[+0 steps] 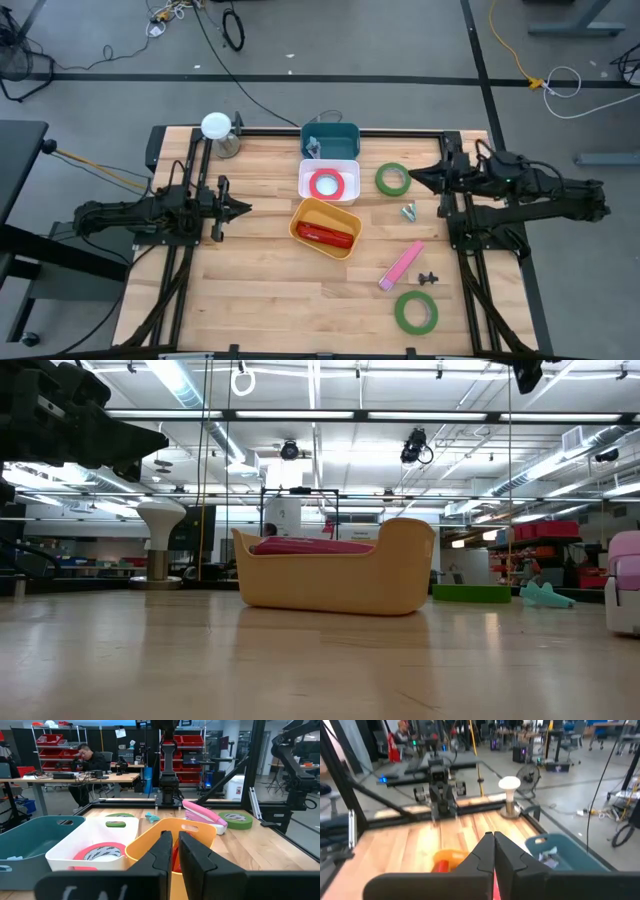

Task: Pick and place Stapler, Stapler remover, tape
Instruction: Put the top green tape into the white bin

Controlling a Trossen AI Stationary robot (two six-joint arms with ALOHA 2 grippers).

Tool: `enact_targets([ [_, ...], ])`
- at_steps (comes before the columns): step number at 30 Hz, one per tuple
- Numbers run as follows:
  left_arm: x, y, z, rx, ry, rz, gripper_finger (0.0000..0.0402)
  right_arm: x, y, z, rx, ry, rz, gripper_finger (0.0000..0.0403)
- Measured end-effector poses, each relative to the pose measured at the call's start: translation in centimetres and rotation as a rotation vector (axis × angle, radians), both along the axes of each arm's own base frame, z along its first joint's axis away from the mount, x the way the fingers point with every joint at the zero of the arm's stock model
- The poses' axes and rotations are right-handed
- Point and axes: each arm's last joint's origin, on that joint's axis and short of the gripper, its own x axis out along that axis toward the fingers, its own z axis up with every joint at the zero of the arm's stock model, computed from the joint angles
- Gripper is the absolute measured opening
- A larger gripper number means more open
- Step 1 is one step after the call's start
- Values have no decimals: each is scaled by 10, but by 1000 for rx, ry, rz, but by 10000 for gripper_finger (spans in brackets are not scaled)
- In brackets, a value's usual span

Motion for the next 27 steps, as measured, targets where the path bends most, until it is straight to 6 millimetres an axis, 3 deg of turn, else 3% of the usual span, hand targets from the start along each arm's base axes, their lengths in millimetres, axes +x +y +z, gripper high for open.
enact_targets([
  [27,0,0,0,0,0,0,37,52,-6,-51,-17,459,-20,6],
])
